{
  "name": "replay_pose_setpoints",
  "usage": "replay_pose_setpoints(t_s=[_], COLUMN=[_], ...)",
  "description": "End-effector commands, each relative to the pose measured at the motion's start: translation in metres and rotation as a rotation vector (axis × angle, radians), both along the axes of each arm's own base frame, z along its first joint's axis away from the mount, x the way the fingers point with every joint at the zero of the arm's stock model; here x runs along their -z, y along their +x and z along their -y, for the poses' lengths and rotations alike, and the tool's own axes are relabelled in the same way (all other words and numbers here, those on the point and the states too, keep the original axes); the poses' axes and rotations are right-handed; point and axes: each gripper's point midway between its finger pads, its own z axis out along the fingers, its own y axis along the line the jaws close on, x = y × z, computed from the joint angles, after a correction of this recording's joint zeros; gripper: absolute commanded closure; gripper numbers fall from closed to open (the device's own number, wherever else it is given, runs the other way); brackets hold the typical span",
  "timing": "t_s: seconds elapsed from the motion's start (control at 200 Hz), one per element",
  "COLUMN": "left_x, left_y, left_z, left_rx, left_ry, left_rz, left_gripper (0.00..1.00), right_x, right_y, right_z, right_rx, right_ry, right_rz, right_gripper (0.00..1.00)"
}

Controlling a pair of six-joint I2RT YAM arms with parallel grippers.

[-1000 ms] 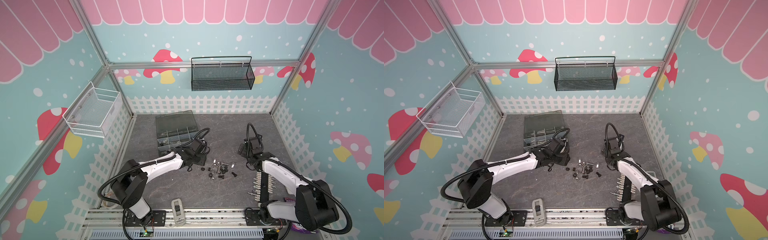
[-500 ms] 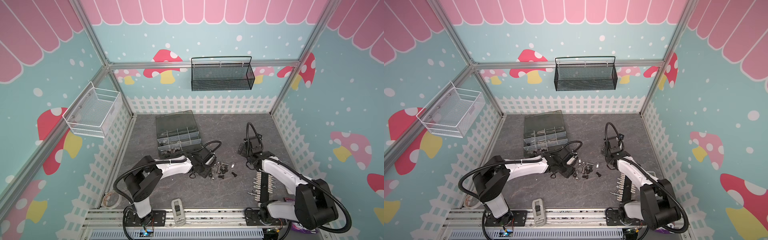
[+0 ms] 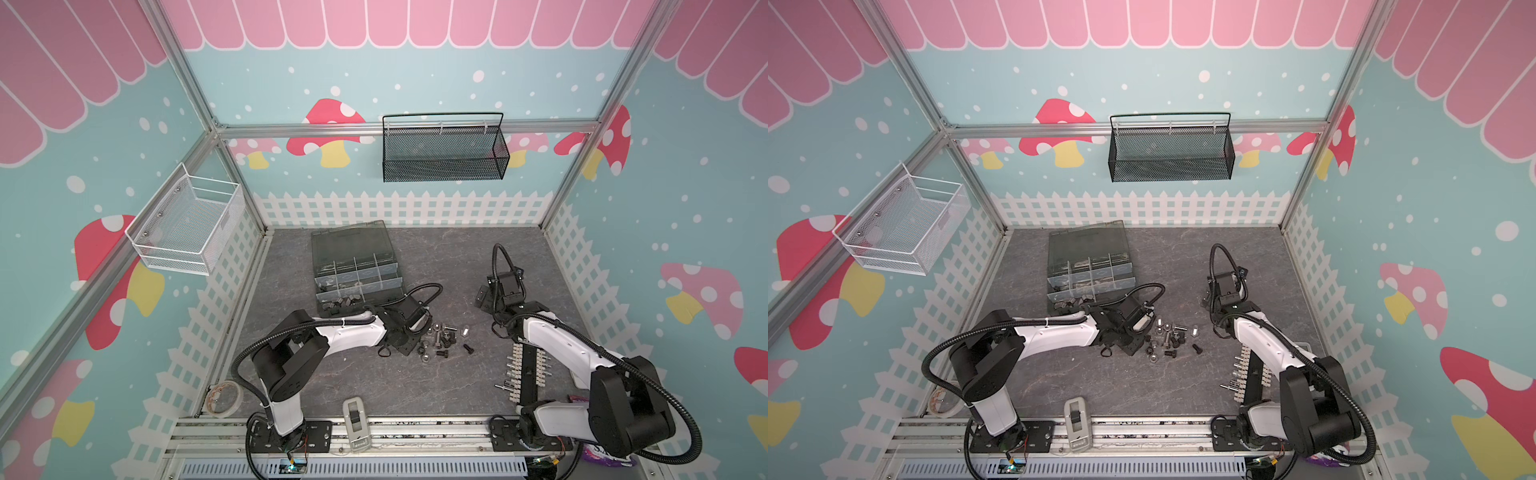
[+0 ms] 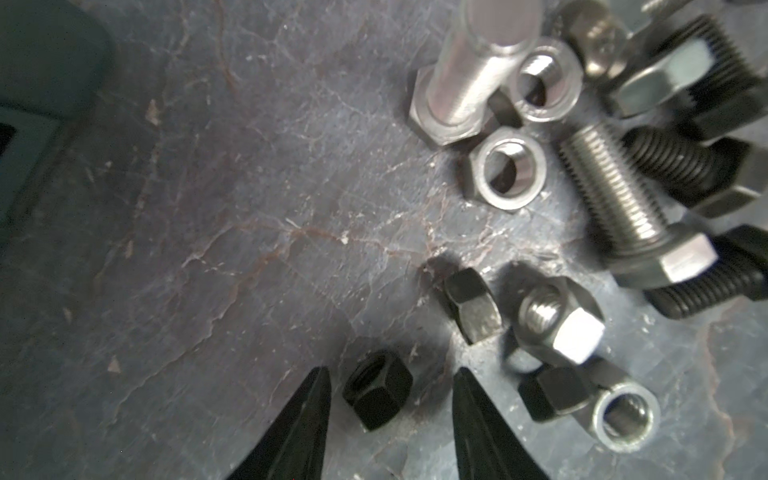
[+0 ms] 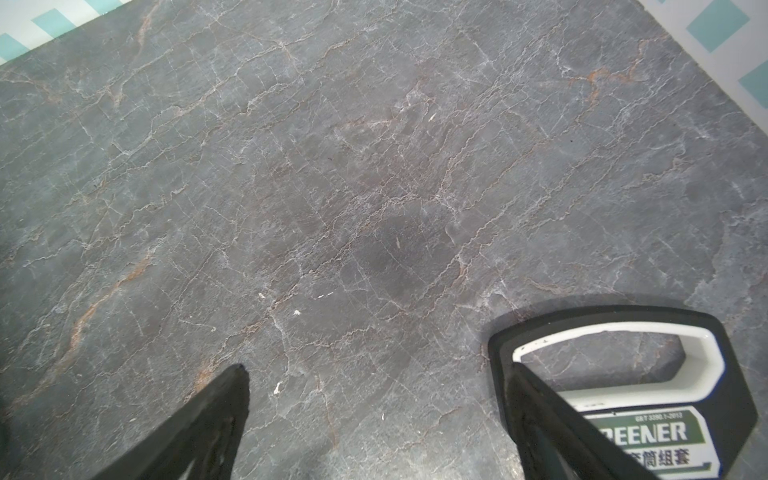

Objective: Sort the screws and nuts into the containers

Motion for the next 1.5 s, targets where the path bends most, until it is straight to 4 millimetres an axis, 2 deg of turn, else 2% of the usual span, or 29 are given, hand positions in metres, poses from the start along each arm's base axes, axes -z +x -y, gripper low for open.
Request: replay_pose_setpoints(t_s=[0.0, 0.215, 1.056, 1.176, 1.431, 1.496], left_x=[0.010, 0.014, 0.006, 0.006, -0.012, -0.015], left_y=[0.000, 0.002, 0.003, 0.005, 0.017, 0.021], left_z=[-0.007, -0.007, 0.001, 0.001, -0.002, -0.001], left_rx=[0.002, -0.001, -0.034, -0.041, -0.113, -0.130], left_ry=[0.047, 0.055, -0.004, -0.004, -0.030, -0.043], left_rz=[-0.001, -0.006, -0.009, -0.007, 0.029, 0.032], left_gripper=[0.53, 0.61, 0.89, 0.88, 0.61, 0.58], right_x=[-0.001, 0.000, 0.003, 0.003, -0.001, 0.000], right_y=[0.002, 0.001, 0.001, 0.001, 0.001, 0.001], right_z=[-0.002, -0.001, -0.001, -0.001, 0.001, 0.000], right_rx=[0.015, 0.017, 0.018, 0.017, 0.020, 0.020], right_ry=[0.006, 0.002, 0.002, -0.001, -0.005, -0.005], right_rz=[-0.008, -0.011, -0.018, -0.017, -0.006, -0.007], right_gripper=[0.03, 0.03, 0.03, 0.03, 0.03, 0.03])
